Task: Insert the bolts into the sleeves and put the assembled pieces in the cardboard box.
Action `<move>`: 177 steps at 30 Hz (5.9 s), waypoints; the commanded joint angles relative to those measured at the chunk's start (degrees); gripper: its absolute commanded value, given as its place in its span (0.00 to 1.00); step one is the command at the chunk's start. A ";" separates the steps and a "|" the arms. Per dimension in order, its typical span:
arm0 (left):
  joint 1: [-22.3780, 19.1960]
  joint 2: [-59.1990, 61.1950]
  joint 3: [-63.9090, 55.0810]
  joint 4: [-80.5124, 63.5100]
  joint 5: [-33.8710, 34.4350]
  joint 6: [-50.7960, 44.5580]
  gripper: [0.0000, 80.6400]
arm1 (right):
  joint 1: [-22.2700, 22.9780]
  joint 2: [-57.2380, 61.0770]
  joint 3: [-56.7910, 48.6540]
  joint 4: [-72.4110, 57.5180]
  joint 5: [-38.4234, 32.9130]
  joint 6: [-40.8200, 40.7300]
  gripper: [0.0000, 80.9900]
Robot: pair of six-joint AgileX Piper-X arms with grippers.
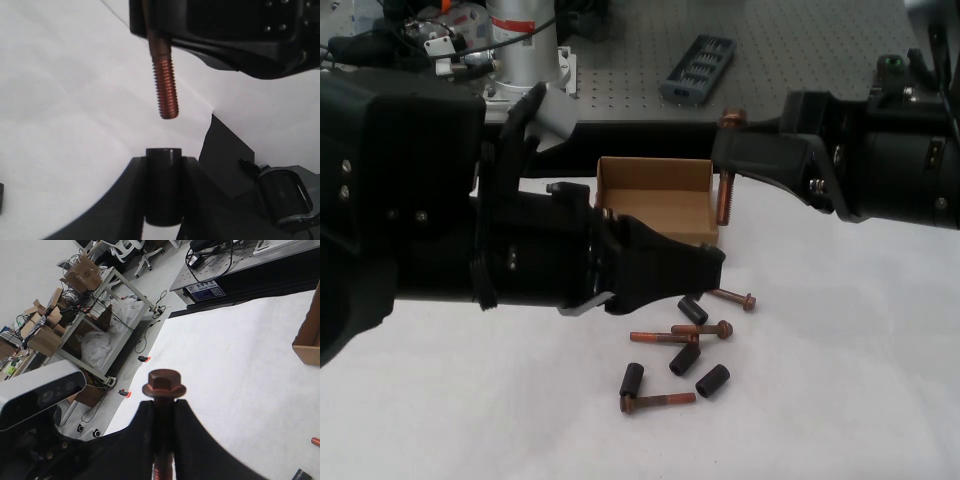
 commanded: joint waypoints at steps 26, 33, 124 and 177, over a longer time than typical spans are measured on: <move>-0.13 -0.85 -0.35 -7.85 0.70 -2.59 0.01 | -0.34 -0.11 -0.31 -0.96 -1.41 1.39 0.04; -0.13 -0.85 -0.35 -8.01 0.71 -2.59 0.01 | -0.34 -0.22 -0.31 -0.55 0.67 4.66 0.04; 2.03 -0.53 -0.35 -12.67 0.86 -4.85 0.01 | -0.34 -1.66 -0.17 -7.81 -1.28 0.10 0.04; 2.03 -0.53 -0.35 -16.64 -8.34 -4.31 0.01 | 0.00 -3.11 -0.17 -2.19 -12.77 2.15 0.04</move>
